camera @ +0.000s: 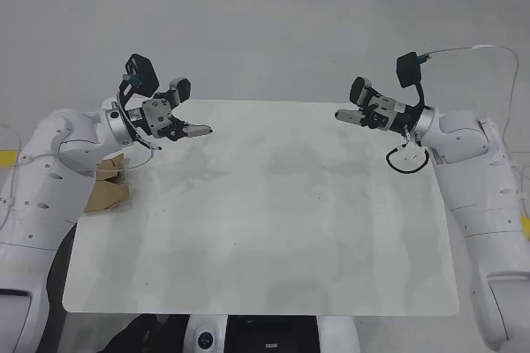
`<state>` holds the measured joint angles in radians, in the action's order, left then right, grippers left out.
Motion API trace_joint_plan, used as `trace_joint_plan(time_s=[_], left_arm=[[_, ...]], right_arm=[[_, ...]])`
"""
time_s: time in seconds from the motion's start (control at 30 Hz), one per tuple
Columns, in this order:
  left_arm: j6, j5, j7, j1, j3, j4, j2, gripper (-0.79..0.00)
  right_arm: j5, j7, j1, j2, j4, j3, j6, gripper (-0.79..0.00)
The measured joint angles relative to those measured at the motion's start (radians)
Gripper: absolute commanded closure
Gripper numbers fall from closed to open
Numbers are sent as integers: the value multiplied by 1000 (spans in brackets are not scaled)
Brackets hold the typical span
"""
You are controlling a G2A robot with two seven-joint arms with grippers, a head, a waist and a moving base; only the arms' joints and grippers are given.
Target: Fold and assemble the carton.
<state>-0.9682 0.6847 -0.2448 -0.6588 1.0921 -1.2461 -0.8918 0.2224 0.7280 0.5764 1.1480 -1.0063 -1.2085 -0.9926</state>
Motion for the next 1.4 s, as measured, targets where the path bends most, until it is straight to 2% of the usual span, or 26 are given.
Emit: trace_joint_plan(time_s=[1.2, 1.4], left_arm=[[0, 0, 0, 0, 0, 0, 0, -785], [35, 6, 9, 27, 49, -45, 6, -785]], right_arm=[[0, 0, 0, 0, 0, 0, 0, -785], [0, 0, 0, 0, 0, 0, 0, -785]])
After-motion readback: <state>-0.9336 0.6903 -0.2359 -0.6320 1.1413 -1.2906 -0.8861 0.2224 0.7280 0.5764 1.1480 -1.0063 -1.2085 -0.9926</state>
